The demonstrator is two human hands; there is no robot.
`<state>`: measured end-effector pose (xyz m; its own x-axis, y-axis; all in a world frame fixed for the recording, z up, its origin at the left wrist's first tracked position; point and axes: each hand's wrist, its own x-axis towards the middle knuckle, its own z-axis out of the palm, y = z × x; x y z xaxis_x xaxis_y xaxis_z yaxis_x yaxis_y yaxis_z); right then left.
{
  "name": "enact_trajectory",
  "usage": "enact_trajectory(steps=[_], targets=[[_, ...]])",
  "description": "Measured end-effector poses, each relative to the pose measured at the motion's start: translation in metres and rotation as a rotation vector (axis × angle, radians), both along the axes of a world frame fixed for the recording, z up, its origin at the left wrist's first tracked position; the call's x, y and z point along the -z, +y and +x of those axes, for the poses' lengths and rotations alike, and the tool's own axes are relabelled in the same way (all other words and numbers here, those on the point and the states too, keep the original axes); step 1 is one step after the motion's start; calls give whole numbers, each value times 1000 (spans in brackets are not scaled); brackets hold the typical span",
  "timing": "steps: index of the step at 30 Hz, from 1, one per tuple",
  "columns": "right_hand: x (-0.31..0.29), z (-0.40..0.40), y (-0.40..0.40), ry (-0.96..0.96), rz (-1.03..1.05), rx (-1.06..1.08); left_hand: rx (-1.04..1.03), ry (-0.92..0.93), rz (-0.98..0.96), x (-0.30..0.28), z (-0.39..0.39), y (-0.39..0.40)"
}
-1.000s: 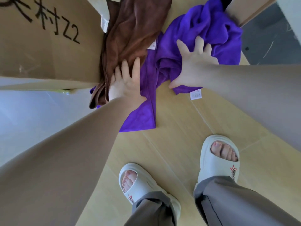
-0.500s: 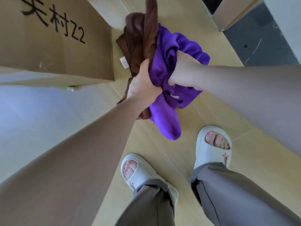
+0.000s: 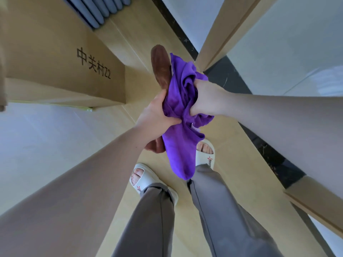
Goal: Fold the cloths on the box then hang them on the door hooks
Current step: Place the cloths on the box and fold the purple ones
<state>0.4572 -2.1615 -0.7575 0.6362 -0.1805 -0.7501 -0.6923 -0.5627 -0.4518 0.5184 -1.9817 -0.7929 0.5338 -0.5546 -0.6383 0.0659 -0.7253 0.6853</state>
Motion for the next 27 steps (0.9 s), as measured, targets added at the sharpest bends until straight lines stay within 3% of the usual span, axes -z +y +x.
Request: enact_trajectory(steps=[18,27], targets=[[-275,19,4,-111,-10,71,-144,81,-171,-283,15,9],[-415,69,26,-189,-31,-42,-224,-23,-236,-419,41,29]])
